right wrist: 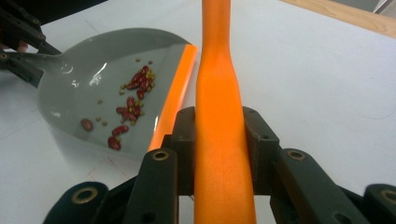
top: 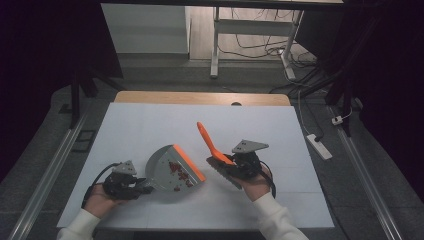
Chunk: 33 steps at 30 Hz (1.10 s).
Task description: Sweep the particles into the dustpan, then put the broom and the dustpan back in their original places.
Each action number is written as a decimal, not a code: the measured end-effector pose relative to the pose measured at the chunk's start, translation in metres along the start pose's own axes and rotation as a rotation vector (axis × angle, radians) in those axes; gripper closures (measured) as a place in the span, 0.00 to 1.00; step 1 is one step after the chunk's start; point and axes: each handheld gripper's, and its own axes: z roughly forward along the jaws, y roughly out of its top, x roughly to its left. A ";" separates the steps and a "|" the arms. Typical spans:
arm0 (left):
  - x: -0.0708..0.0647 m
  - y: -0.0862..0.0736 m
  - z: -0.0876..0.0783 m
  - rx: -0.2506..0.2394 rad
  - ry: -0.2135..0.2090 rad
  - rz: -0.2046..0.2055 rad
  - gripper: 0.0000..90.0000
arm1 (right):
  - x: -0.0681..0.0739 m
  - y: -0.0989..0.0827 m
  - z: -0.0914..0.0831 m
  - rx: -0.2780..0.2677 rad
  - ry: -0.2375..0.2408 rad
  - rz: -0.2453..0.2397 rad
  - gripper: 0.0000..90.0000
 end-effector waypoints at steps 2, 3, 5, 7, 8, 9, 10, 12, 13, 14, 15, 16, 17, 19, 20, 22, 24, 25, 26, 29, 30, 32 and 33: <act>0.001 0.000 -0.002 -0.018 0.003 -0.011 0.69 | -0.002 0.000 -0.004 -0.006 -0.008 0.002 0.77; 0.002 0.000 -0.003 -0.028 0.004 -0.021 0.69 | -0.004 0.000 -0.006 -0.007 -0.011 0.002 0.77; 0.002 0.000 -0.005 -0.044 0.011 -0.035 0.69 | -0.006 0.000 -0.010 -0.010 -0.018 0.007 0.77; 0.003 0.000 -0.006 -0.059 0.017 -0.051 0.69 | -0.010 -0.001 -0.014 -0.014 -0.026 0.011 0.77; 0.003 0.000 -0.007 -0.066 0.018 -0.056 0.69 | -0.011 -0.002 -0.016 -0.015 -0.027 0.015 0.77; 0.002 0.000 -0.008 -0.072 0.018 -0.059 0.69 | -0.012 -0.003 -0.018 -0.017 -0.031 0.016 0.77; 0.002 0.000 -0.008 -0.083 0.018 -0.065 0.69 | -0.014 -0.003 -0.020 -0.018 -0.036 0.020 0.77; 0.001 0.000 -0.010 -0.100 0.025 -0.074 0.69 | -0.016 -0.005 -0.023 -0.020 -0.043 0.025 0.77; 0.000 0.000 -0.011 -0.110 0.028 -0.082 0.69 | -0.017 -0.007 -0.025 -0.018 -0.046 0.027 0.77; -0.001 0.000 -0.012 -0.116 0.032 -0.087 0.69 | -0.018 -0.008 -0.027 -0.017 -0.048 0.027 0.77; -0.001 0.001 -0.012 -0.120 0.037 -0.091 0.69 | -0.019 -0.009 -0.029 -0.016 -0.051 0.029 0.77; -0.002 0.001 -0.013 -0.125 0.043 -0.098 0.69 | -0.020 -0.011 -0.030 -0.016 -0.053 0.030 0.77; -0.003 0.001 -0.013 -0.128 0.048 -0.106 0.69 | -0.022 -0.012 -0.032 -0.017 -0.055 0.035 0.77; -0.004 0.000 -0.015 -0.136 0.056 -0.117 0.69 | -0.024 -0.015 -0.037 -0.020 -0.058 0.039 0.77; -0.005 0.000 -0.016 -0.141 0.059 -0.125 0.69 | -0.024 -0.016 -0.039 -0.023 -0.058 0.040 0.77; -0.006 -0.001 -0.018 -0.152 0.062 -0.136 0.69 | -0.026 -0.018 -0.044 -0.027 -0.062 0.037 0.77; -0.007 -0.001 -0.019 -0.160 0.071 -0.146 0.69 | -0.028 -0.021 -0.049 -0.030 -0.064 0.037 0.77; -0.007 -0.001 -0.020 -0.162 0.077 -0.153 0.69 | -0.029 -0.023 -0.052 -0.029 -0.069 0.040 0.77; -0.008 0.000 -0.020 -0.164 0.085 -0.158 0.69 | -0.030 -0.024 -0.054 -0.028 -0.070 0.041 0.77; -0.008 0.001 -0.020 -0.169 0.091 -0.169 0.69 | -0.033 -0.030 -0.061 -0.031 -0.074 0.049 0.77; -0.008 0.001 -0.020 -0.171 0.095 -0.170 0.69 | -0.033 -0.031 -0.062 -0.029 -0.070 0.051 0.77; -0.009 0.002 -0.021 -0.176 0.103 -0.177 0.69 | -0.035 -0.035 -0.064 -0.026 -0.062 0.053 0.77; -0.010 0.002 -0.021 -0.177 0.106 -0.181 0.69 | -0.035 -0.037 -0.064 -0.023 -0.059 0.051 0.77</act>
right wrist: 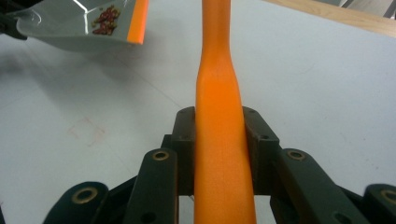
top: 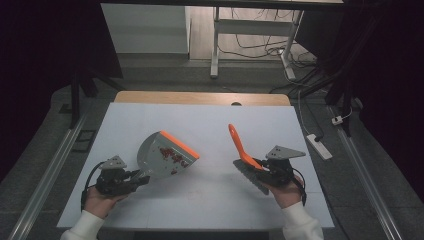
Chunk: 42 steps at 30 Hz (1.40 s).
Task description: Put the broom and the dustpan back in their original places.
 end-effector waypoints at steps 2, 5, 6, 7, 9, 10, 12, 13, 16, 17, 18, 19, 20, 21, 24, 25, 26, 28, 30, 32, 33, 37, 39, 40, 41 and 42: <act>-0.001 0.000 -0.001 -0.001 0.015 -0.005 0.69 | 0.000 -0.002 0.000 0.004 0.005 -0.001 0.77; -0.001 -0.002 -0.001 -0.003 0.037 -0.023 0.69 | -0.001 -0.003 0.000 0.000 0.014 -0.004 0.77; -0.001 -0.003 -0.002 -0.005 0.042 -0.030 0.69 | -0.002 -0.003 0.000 -0.001 0.018 -0.003 0.77; -0.001 -0.004 -0.002 -0.006 0.047 -0.035 0.69 | -0.003 -0.003 0.000 -0.003 0.020 -0.002 0.77; -0.001 -0.006 -0.003 -0.004 0.056 -0.040 0.69 | -0.005 -0.004 0.001 -0.004 0.022 0.006 0.77; -0.001 -0.006 -0.003 -0.004 0.059 -0.043 0.69 | -0.007 -0.005 0.004 -0.001 0.024 0.006 0.77; 0.001 -0.007 -0.004 -0.004 0.077 -0.052 0.69 | -0.008 -0.006 0.007 0.010 0.028 0.005 0.77; 0.001 -0.007 -0.004 -0.004 0.087 -0.063 0.69 | -0.008 -0.006 0.009 0.016 0.031 0.003 0.77; 0.004 -0.008 -0.007 -0.016 0.104 -0.082 0.69 | -0.007 -0.007 0.012 0.026 0.042 -0.004 0.77; 0.004 -0.009 -0.007 -0.019 0.109 -0.092 0.69 | -0.007 -0.008 0.013 0.028 0.044 -0.004 0.77; 0.005 -0.010 -0.008 -0.021 0.119 -0.102 0.69 | -0.007 -0.008 0.014 0.030 0.044 -0.004 0.77; 0.005 -0.010 -0.009 -0.022 0.129 -0.108 0.69 | -0.007 -0.008 0.014 0.031 0.045 -0.006 0.77; 0.005 -0.011 -0.009 -0.025 0.139 -0.118 0.69 | -0.006 -0.009 0.014 0.033 0.045 -0.011 0.77; 0.006 -0.013 -0.010 -0.026 0.146 -0.126 0.69 | -0.005 -0.009 0.014 0.037 0.042 -0.012 0.77; 0.006 -0.015 -0.011 -0.031 0.164 -0.151 0.69 | -0.005 -0.009 0.013 0.037 0.040 -0.014 0.77; 0.006 -0.016 -0.012 -0.037 0.169 -0.161 0.69 | -0.004 -0.009 0.012 0.036 0.039 -0.014 0.77; 0.006 -0.017 -0.012 -0.040 0.175 -0.166 0.69 | -0.005 -0.009 0.012 0.036 0.038 -0.014 0.77; 0.006 -0.019 -0.012 -0.046 0.201 -0.183 0.69 | -0.005 -0.011 0.011 0.037 0.035 -0.008 0.77; 0.005 -0.021 -0.012 -0.048 0.230 -0.203 0.69 | -0.005 -0.012 0.011 0.040 0.030 -0.007 0.77; 0.003 -0.023 -0.012 -0.045 0.260 -0.219 0.69 | -0.003 -0.012 0.009 0.036 0.030 -0.004 0.77; 0.002 -0.024 -0.011 -0.043 0.273 -0.230 0.69 | -0.003 -0.012 0.008 0.034 0.032 -0.005 0.77; 0.002 -0.026 -0.006 -0.036 0.297 -0.264 0.69 | -0.003 -0.014 0.007 0.035 0.032 -0.003 0.77; 0.001 -0.025 -0.004 -0.036 0.304 -0.280 0.69 | -0.005 -0.016 0.007 0.044 0.029 0.004 0.77; 0.001 -0.025 -0.002 -0.038 0.306 -0.285 0.69 | -0.006 -0.016 0.008 0.049 0.025 0.006 0.77; 0.000 -0.025 -0.001 -0.041 0.310 -0.290 0.69 | -0.006 -0.017 0.008 0.054 0.023 0.010 0.77; 0.000 -0.025 0.001 -0.043 0.314 -0.296 0.69 | -0.007 -0.018 0.009 0.058 0.021 0.015 0.77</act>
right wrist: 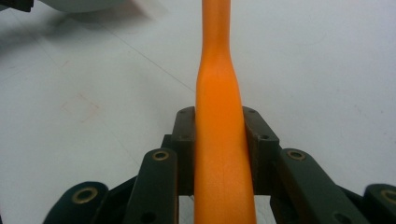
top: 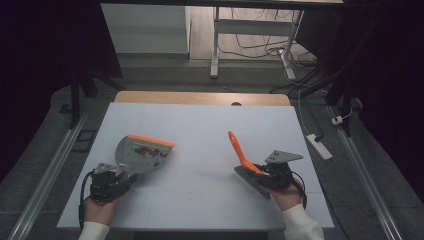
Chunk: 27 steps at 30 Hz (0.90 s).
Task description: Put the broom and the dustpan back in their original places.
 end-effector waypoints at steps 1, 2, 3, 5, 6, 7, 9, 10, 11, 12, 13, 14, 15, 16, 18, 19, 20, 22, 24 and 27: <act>0.000 0.000 0.002 -0.001 0.002 -0.011 0.69 | -0.001 -0.001 0.000 0.001 0.000 0.005 0.77; 0.000 0.000 0.003 -0.002 0.003 -0.022 0.69 | -0.001 -0.002 0.000 0.003 0.001 0.009 0.77; 0.000 -0.001 0.004 -0.002 0.007 -0.029 0.69 | -0.001 -0.002 0.000 0.004 0.003 0.010 0.77; -0.001 -0.001 0.007 -0.003 0.014 -0.045 0.69 | -0.002 -0.003 0.000 0.005 0.005 0.009 0.77; -0.001 -0.001 0.009 -0.004 0.021 -0.047 0.69 | -0.002 -0.004 0.000 0.005 0.007 0.010 0.77; -0.001 -0.001 0.010 -0.004 0.027 -0.049 0.69 | -0.002 -0.004 0.000 0.006 0.009 0.012 0.77; 0.000 -0.002 0.014 -0.002 0.041 -0.066 0.69 | -0.002 -0.005 0.001 0.011 0.010 0.013 0.77; 0.001 -0.001 0.014 -0.002 0.045 -0.072 0.69 | -0.002 -0.005 0.001 0.015 0.012 0.014 0.77; 0.001 -0.002 0.015 -0.006 0.053 -0.080 0.69 | -0.002 -0.006 0.002 0.017 0.013 0.015 0.77; 0.001 -0.002 0.015 -0.009 0.058 -0.086 0.69 | -0.002 -0.006 0.002 0.019 0.012 0.015 0.77; 0.001 -0.002 0.016 -0.005 0.057 -0.092 0.69 | -0.002 -0.006 0.002 0.021 0.013 0.018 0.77; 0.001 -0.003 0.017 -0.003 0.062 -0.100 0.69 | -0.003 -0.007 0.003 0.023 0.014 0.020 0.77; 0.001 -0.003 0.019 0.002 0.068 -0.101 0.68 | -0.003 -0.007 0.003 0.026 0.014 0.023 0.77; 0.000 -0.003 0.020 0.008 0.073 -0.107 0.69 | -0.004 -0.008 0.004 0.029 0.014 0.027 0.77; 0.000 -0.003 0.023 0.017 0.081 -0.106 0.68 | -0.005 -0.009 0.006 0.040 0.014 0.029 0.77; -0.001 -0.003 0.023 0.018 0.083 -0.105 0.68 | -0.005 -0.010 0.007 0.044 0.011 0.029 0.77; -0.001 -0.004 0.024 0.017 0.085 -0.105 0.68 | -0.006 -0.010 0.007 0.049 0.009 0.031 0.77; -0.002 -0.004 0.025 0.019 0.083 -0.106 0.68 | -0.007 -0.011 0.008 0.055 0.004 0.034 0.77; -0.001 -0.005 0.025 0.023 0.070 -0.113 0.68 | -0.010 -0.012 0.009 0.054 -0.003 0.039 0.77; -0.002 -0.006 0.026 0.030 0.068 -0.108 0.68 | -0.016 -0.013 0.009 0.048 -0.012 0.055 0.77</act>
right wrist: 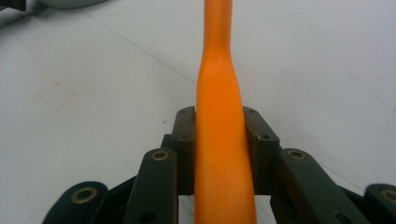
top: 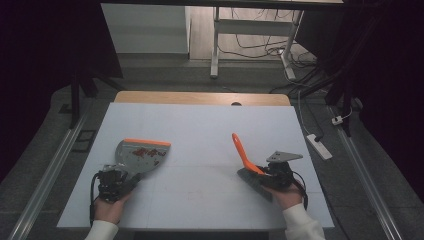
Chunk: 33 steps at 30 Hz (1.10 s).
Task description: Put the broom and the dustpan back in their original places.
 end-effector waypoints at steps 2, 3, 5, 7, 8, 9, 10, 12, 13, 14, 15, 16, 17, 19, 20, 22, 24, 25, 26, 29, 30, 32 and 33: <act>-0.001 -0.001 0.001 0.004 -0.001 0.007 0.66 | -0.004 -0.001 0.000 0.003 -0.019 -0.003 0.76; -0.001 -0.001 0.000 0.005 -0.003 0.009 0.65 | -0.005 -0.001 0.001 0.005 -0.034 -0.010 0.75; -0.001 -0.001 0.000 0.006 -0.010 0.011 0.64 | -0.009 -0.003 0.001 0.006 -0.043 0.004 0.74; -0.001 -0.001 0.000 0.009 -0.007 0.015 0.60 | -0.014 -0.004 0.002 0.005 -0.036 0.020 0.73; -0.001 -0.001 0.000 0.013 -0.010 0.023 0.57 | -0.016 -0.004 0.002 0.008 -0.039 0.025 0.72; -0.001 -0.001 0.000 0.017 -0.013 0.028 0.54 | -0.017 -0.004 0.003 0.013 -0.044 0.030 0.71; -0.002 -0.002 0.000 0.018 -0.014 0.033 0.52 | -0.019 -0.005 0.004 0.016 -0.048 0.032 0.70; -0.002 -0.002 -0.002 0.015 -0.018 0.043 0.46 | -0.022 -0.006 0.005 0.021 -0.051 0.043 0.68; -0.001 -0.002 -0.003 0.009 -0.013 0.050 0.44 | -0.024 -0.006 0.006 0.022 -0.050 0.045 0.68; -0.001 -0.002 -0.005 0.005 -0.012 0.051 0.42 | -0.025 -0.007 0.006 0.023 -0.050 0.049 0.67; 0.000 -0.002 -0.006 0.000 -0.014 0.052 0.41 | -0.026 -0.007 0.007 0.025 -0.051 0.055 0.66; 0.000 -0.003 -0.007 0.000 -0.015 0.053 0.39 | -0.026 -0.007 0.008 0.028 -0.053 0.055 0.65; 0.001 -0.003 -0.008 0.001 -0.014 0.058 0.37 | -0.027 -0.008 0.009 0.033 -0.057 0.057 0.63; 0.002 -0.004 -0.010 0.003 -0.022 0.066 0.35 | -0.030 -0.008 0.011 0.041 -0.061 0.065 0.61; 0.002 -0.004 -0.011 0.001 -0.024 0.071 0.35 | -0.032 -0.009 0.012 0.044 -0.059 0.071 0.60; 0.002 -0.005 -0.013 0.001 -0.026 0.085 0.34 | -0.035 -0.009 0.014 0.048 -0.062 0.082 0.58; 0.003 -0.005 -0.015 -0.005 -0.024 0.091 0.34 | -0.036 -0.009 0.015 0.053 -0.071 0.084 0.55; 0.003 -0.005 -0.016 -0.005 -0.023 0.094 0.34 | -0.037 -0.009 0.016 0.056 -0.076 0.083 0.54; 0.003 -0.005 -0.017 -0.008 -0.021 0.096 0.34 | -0.037 -0.009 0.016 0.059 -0.079 0.084 0.54; 0.005 -0.004 -0.021 -0.019 -0.012 0.103 0.34 | -0.040 -0.010 0.018 0.065 -0.078 0.093 0.53; 0.005 -0.003 -0.022 -0.024 -0.009 0.104 0.34 | -0.040 -0.010 0.018 0.068 -0.082 0.092 0.52; 0.006 -0.002 -0.026 -0.038 -0.004 0.110 0.34 | -0.040 -0.010 0.018 0.075 -0.090 0.089 0.50; 0.006 -0.002 -0.028 -0.045 -0.003 0.117 0.34 | -0.040 -0.010 0.019 0.078 -0.099 0.085 0.50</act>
